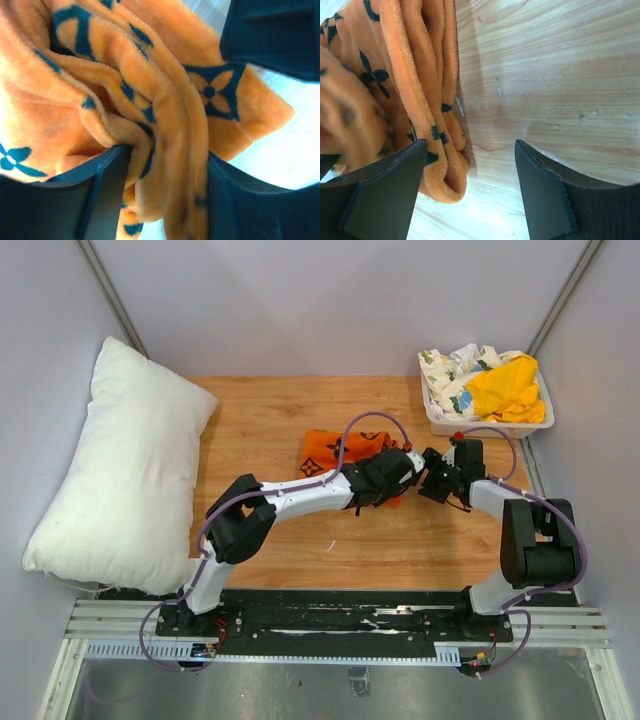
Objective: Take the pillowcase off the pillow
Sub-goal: Fold the pillowcase at the center of the board.
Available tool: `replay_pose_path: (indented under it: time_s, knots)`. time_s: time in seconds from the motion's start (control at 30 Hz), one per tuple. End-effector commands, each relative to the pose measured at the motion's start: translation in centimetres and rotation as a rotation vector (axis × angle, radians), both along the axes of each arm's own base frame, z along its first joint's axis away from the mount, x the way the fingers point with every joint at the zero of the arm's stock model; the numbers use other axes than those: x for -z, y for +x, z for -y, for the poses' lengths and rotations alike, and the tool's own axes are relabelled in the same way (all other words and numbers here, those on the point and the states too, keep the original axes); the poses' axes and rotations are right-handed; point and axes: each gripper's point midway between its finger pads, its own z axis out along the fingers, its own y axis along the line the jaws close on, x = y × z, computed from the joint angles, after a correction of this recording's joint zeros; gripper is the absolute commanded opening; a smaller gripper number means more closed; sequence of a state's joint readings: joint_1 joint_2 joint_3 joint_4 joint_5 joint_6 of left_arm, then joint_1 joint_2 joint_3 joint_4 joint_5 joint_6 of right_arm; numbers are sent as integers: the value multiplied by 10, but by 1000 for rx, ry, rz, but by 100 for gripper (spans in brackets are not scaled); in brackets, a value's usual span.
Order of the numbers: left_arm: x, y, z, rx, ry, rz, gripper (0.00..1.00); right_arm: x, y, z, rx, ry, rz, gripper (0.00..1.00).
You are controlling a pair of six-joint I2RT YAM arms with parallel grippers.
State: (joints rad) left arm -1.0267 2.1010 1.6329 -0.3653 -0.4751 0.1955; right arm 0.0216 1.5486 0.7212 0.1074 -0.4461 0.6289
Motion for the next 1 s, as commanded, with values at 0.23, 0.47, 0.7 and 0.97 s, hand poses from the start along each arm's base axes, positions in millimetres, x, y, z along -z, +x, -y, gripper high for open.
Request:
replay_pose_path:
  time_s: [0.23,0.47,0.7,0.97]
  knots:
    - [-136,3,38,111,-492,-105,99,-5,-6,3,3,-36,24,73]
    - [-201,18,-36,140,-922,-237,93,-49,2,3,6,-125,158,71]
    - [-108,49,-103,-96,-908,-290,52,-103,13,-53,-134,-225,293,59]
    - [-76,42,-83,-38,-984,-392,26,-89,40,-98,-237,-202,223,52]
